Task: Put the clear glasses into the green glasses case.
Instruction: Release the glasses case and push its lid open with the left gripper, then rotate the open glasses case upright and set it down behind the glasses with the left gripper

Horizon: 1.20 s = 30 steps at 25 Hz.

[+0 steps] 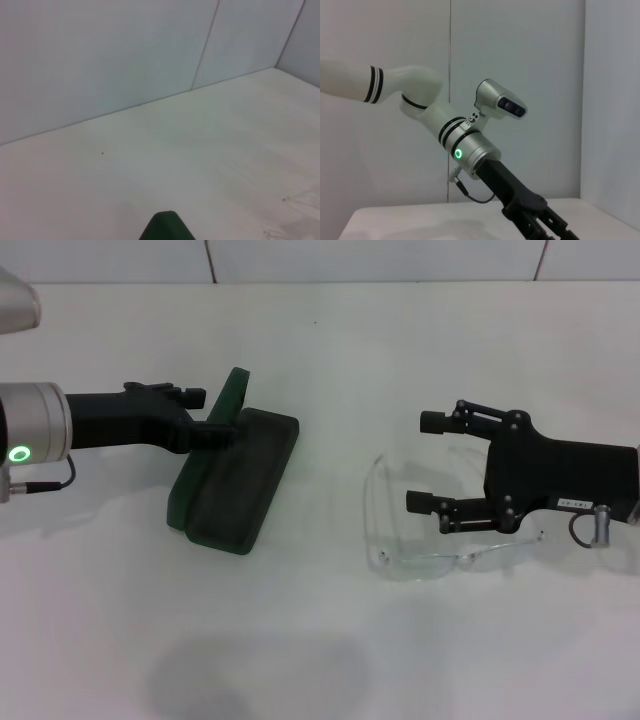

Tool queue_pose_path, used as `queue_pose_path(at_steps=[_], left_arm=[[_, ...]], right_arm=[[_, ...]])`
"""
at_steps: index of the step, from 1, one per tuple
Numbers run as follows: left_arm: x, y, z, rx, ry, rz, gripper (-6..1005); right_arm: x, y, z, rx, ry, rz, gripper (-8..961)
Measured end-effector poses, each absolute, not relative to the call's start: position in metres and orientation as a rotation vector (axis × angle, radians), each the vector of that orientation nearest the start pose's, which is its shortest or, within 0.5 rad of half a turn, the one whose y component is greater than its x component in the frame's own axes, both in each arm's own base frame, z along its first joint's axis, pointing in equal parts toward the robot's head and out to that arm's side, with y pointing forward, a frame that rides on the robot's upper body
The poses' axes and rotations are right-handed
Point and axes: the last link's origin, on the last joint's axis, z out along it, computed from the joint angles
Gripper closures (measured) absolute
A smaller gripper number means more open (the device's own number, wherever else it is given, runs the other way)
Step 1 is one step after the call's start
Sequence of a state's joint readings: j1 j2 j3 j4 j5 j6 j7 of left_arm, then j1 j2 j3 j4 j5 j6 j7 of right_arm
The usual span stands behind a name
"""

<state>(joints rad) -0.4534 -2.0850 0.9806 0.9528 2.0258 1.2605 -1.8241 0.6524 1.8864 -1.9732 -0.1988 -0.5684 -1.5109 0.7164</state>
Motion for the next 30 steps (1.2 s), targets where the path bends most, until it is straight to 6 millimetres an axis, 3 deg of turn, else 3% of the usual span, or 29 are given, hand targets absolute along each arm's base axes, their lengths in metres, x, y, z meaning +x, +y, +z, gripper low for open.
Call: queue_pose_path(at_steps=[11,13,24,30], left_arm=[[-0.268,0.360,0.009,-2.534,-0.871,-0.306,263],[-0.269,0.361,0.009,-2.525,-0.873,-0.303,497],[-0.271,0.365,0.013,-2.517,-0.768,-0.271,714],[-0.251,0.380,0.017,-2.545,-0.476,-0.288,792]], right_arm=[[0.232,0.323,-0.026,-2.777,-0.007,0.968,68],[0.231,0.323,-0.027,-2.788,-0.018,0.966,68],[0.228,0.306,-0.041,-2.922,-0.117,0.928,68],[0.221,0.295,-0.057,-2.995,-0.195,0.926,68]])
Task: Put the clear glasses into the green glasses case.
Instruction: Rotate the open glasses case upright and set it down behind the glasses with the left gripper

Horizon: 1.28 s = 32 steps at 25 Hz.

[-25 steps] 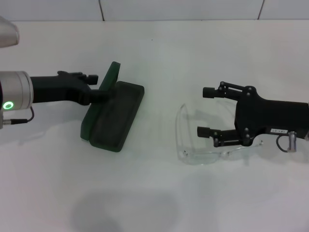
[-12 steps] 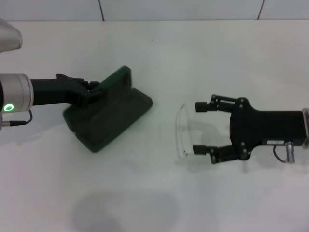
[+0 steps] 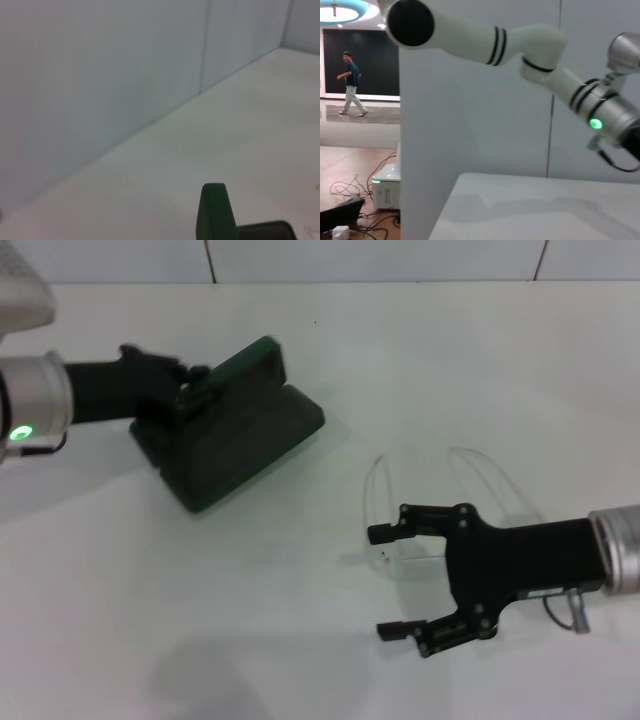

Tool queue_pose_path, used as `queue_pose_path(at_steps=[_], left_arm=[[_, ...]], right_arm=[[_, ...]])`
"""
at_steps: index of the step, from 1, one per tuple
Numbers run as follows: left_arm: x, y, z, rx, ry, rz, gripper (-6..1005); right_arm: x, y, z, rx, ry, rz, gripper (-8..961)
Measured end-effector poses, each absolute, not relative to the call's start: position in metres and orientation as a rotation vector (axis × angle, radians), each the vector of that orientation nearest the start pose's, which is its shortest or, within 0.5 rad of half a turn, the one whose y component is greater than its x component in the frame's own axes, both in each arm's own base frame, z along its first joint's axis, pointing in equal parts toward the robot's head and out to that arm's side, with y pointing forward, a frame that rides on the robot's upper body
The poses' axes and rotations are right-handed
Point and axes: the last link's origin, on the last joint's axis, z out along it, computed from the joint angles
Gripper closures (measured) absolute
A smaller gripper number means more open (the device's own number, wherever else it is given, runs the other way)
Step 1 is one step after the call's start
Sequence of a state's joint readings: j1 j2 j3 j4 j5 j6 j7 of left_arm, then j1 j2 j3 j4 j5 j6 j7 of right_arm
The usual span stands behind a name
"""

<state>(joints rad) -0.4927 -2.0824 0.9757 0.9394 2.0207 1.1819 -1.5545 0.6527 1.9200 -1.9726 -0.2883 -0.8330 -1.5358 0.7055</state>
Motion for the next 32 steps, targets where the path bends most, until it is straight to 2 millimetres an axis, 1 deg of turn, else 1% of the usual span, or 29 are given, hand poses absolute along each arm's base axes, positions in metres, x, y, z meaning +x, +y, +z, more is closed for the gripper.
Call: queue_pose_path(at_steps=[2,5,9,14,18,21,30,32], left_arm=[[-0.240,0.387,0.012,-2.569,-0.385,-0.285,792],[-0.223,0.398,0.000,-2.625,-0.271,-0.275,791],[-0.208,0.401,-0.017,-2.706,-0.188,-0.231,791],[-0.196,0.395,-0.035,-2.780,-0.102,-0.185,792],[-0.187,0.397,-0.045,-2.785,-0.054,-0.172,792],[-0.180,0.399,-0.050,-2.789,-0.020,-0.152,791],[-0.167,0.392,-0.064,-2.845,0.064,-0.131,792],[-0.164,0.392,-0.066,-2.852,0.068,-0.130,761]], right_arm=[[0.218,0.292,-0.063,-2.999,-0.205,0.937,68],[0.215,0.288,-0.068,-3.010,-0.211,0.947,68],[0.214,0.284,-0.074,-3.027,-0.223,0.944,68],[0.213,0.285,-0.078,-3.022,-0.220,0.925,68],[0.215,0.284,-0.082,-3.024,-0.208,0.907,68],[0.217,0.284,-0.083,-3.025,-0.202,0.891,68],[0.220,0.284,-0.085,-3.028,-0.197,0.860,70],[0.220,0.284,-0.085,-3.034,-0.204,0.854,70]])
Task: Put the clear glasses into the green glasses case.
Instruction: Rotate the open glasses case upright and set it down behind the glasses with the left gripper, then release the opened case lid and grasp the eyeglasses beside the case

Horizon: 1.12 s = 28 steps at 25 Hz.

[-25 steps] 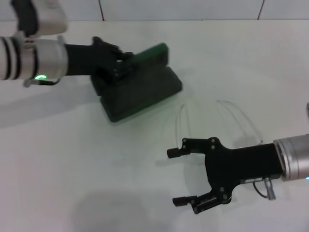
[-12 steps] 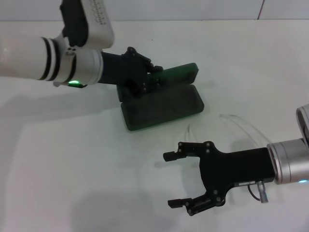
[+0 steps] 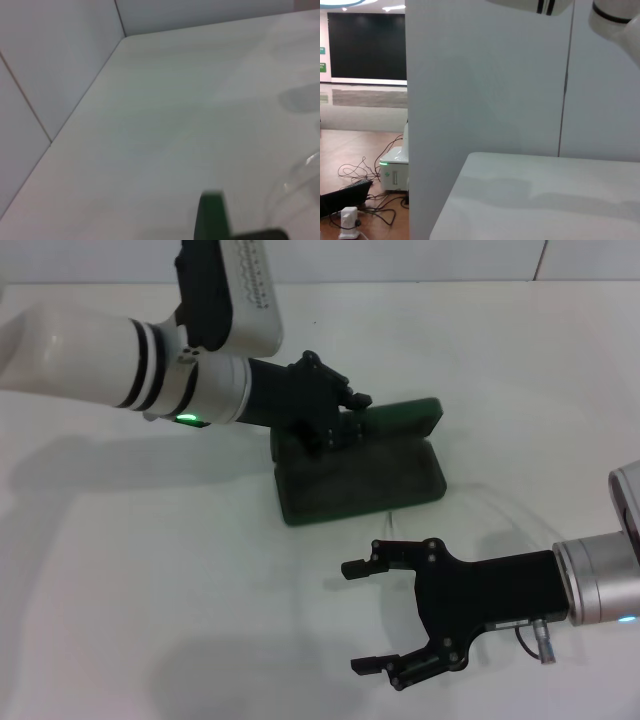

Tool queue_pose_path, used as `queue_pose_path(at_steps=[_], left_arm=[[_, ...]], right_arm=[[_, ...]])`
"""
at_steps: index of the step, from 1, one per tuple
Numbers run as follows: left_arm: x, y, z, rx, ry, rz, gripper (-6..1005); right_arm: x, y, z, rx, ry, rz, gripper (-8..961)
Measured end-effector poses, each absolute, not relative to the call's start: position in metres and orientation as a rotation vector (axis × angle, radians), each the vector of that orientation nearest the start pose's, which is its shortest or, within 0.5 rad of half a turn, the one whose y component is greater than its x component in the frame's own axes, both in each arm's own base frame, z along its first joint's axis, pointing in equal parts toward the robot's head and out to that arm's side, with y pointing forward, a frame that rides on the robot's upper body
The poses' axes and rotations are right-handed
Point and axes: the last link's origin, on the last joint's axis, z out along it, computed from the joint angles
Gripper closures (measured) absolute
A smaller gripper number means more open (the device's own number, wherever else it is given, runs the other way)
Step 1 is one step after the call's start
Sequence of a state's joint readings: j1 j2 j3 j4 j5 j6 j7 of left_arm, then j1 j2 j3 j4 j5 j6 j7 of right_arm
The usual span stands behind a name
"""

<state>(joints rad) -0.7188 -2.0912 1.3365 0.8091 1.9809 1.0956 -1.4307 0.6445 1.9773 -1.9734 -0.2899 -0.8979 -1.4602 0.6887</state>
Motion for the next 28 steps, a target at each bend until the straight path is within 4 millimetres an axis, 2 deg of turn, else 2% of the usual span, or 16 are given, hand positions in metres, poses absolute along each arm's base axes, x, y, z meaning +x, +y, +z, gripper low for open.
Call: queue_pose_path(at_steps=[4,9,13,14,15,16,17,20,21,22,23,24,25,28], left_arm=[[-0.156,0.392,-0.067,-2.858,0.088,-0.125,699],[-0.149,0.389,-0.053,-2.811,0.106,-0.202,621],[-0.155,0.370,-0.027,-2.720,-0.029,-0.485,452],[-0.161,0.361,-0.020,-2.683,-0.082,-0.588,410],[-0.161,0.361,-0.020,-2.683,-0.082,-0.588,404],[-0.181,0.340,-0.005,-2.577,-0.156,-0.781,399],[-0.187,0.336,-0.001,-2.546,-0.169,-0.818,399],[-0.225,0.311,0.021,-2.333,-0.242,-0.990,398],[-0.235,0.304,0.028,-2.271,-0.262,-1.029,398],[-0.246,0.298,0.034,-2.213,-0.288,-1.068,398],[-0.256,0.294,0.039,-2.167,-0.314,-1.095,398],[-0.266,0.291,0.042,-2.127,-0.354,-1.120,398],[-0.275,0.289,0.043,-2.092,-0.398,-1.139,397],[-0.291,0.289,0.040,-2.031,-0.499,-1.178,397]], right_arm=[[0.222,0.284,-0.084,-3.033,-0.204,0.846,71],[0.222,0.292,-0.076,-2.997,-0.186,0.856,72],[0.221,0.305,-0.057,-2.986,-0.107,0.859,73],[0.219,0.311,-0.046,-3.012,-0.098,0.840,73],[0.216,0.316,-0.034,-3.052,-0.094,0.807,73],[0.211,0.322,-0.021,-3.098,-0.076,0.763,73],[0.204,0.328,-0.009,-3.126,-0.073,0.723,73],[0.185,0.338,0.016,-3.209,-0.097,0.513,74],[0.180,0.339,0.021,-3.229,-0.126,0.425,74],[0.180,0.339,0.021,-3.229,-0.126,0.425,74],[0.174,0.341,0.026,-3.240,-0.148,0.310,75],[0.164,0.338,0.029,-3.253,-0.180,0.029,75],[0.163,0.337,0.028,-3.259,-0.188,-0.029,75],[0.154,0.323,0.021,-3.275,-0.265,-0.389,76]])
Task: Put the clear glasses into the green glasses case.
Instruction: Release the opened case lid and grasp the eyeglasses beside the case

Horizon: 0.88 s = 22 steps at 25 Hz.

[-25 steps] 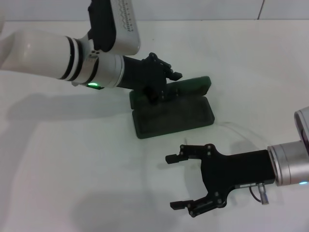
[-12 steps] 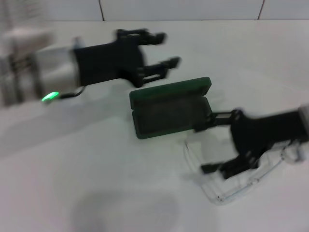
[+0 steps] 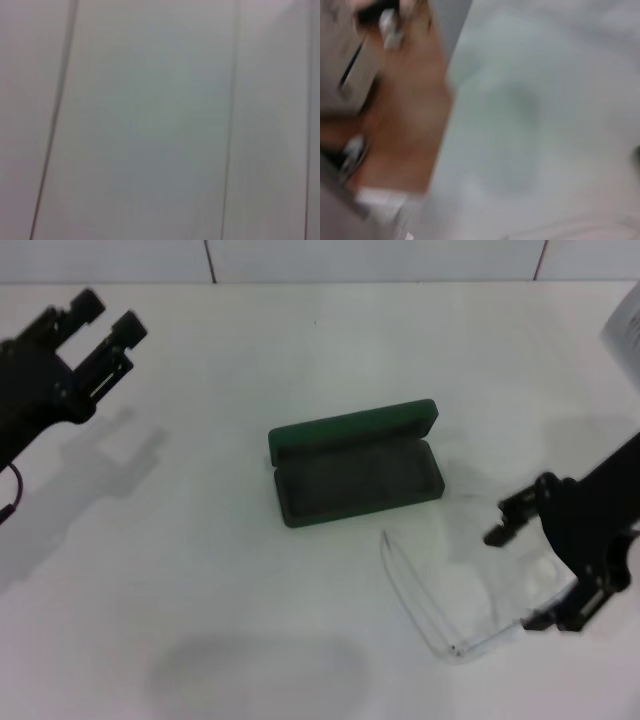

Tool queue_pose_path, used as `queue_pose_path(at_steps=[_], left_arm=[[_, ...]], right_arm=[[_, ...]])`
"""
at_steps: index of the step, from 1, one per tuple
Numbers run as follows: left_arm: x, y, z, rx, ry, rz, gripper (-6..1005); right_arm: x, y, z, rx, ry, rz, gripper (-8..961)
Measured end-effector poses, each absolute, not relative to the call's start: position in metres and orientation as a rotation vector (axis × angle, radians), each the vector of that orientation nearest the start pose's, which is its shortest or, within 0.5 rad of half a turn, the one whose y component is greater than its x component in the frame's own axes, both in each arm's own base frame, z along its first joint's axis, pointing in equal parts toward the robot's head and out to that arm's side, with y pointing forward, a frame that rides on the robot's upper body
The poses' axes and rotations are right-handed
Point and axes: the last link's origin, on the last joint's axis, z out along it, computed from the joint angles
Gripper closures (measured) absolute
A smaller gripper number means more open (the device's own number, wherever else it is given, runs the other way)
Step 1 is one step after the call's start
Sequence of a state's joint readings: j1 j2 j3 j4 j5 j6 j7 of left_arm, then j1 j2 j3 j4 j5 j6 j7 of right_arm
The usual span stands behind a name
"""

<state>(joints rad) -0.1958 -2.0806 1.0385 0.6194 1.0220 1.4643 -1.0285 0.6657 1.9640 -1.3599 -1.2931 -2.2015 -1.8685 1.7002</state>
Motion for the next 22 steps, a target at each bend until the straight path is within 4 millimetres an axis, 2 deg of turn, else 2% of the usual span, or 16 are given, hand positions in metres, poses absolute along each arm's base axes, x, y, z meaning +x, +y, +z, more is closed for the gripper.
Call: queue_pose_path(at_steps=[3,6,17,22], left_arm=[[-0.299,0.291,0.032,-2.018,-0.551,-1.176,396],[-0.300,0.290,0.026,-2.019,-0.553,-1.165,396],[-0.299,0.289,0.013,-2.032,-0.578,-1.163,395],[-0.300,0.289,0.011,-2.033,-0.587,-1.160,395]], right_arm=[[0.146,0.312,0.011,-3.279,-0.355,-0.644,76],[0.140,0.309,-0.004,-3.253,-0.422,-0.808,77],[0.146,0.307,-0.040,-3.140,-0.639,-1.013,101],[0.148,0.310,-0.048,-3.104,-0.682,-1.065,112]])
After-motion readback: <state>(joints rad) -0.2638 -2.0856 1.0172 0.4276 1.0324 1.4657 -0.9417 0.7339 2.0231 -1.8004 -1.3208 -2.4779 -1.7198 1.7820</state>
